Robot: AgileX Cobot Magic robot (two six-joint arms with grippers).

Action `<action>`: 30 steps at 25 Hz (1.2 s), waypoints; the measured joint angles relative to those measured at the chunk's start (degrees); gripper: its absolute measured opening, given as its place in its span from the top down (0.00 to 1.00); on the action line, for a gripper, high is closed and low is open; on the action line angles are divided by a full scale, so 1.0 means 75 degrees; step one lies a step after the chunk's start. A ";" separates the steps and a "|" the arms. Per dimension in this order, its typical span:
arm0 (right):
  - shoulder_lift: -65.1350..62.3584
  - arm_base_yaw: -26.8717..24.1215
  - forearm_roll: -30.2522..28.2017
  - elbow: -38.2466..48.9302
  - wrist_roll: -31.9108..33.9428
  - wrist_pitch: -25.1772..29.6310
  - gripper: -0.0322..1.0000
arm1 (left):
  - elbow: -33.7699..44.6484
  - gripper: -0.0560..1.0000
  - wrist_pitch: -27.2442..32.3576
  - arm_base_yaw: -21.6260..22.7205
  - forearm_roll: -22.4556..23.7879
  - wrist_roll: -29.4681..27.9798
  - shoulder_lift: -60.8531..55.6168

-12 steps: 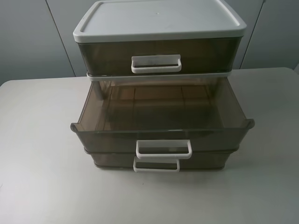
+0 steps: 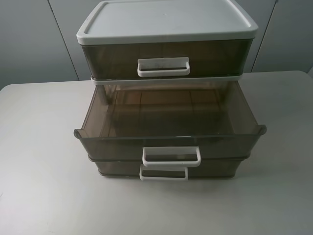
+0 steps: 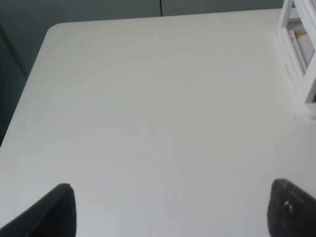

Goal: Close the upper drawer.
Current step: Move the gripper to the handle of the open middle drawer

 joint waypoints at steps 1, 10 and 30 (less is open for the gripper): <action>0.0000 0.0000 0.0000 0.0000 0.0000 0.0000 0.29 | 0.0000 0.24 0.0000 0.0000 0.0000 0.0000 0.0000; 0.0385 0.0000 -0.0157 -0.0488 -0.0384 0.0331 0.29 | 0.0000 0.24 0.0000 0.0000 0.0000 0.0014 0.0000; 0.5217 0.4142 0.1842 -0.1804 -0.3749 0.0941 0.29 | 0.0000 0.24 0.0000 0.0000 0.0000 0.0014 0.0000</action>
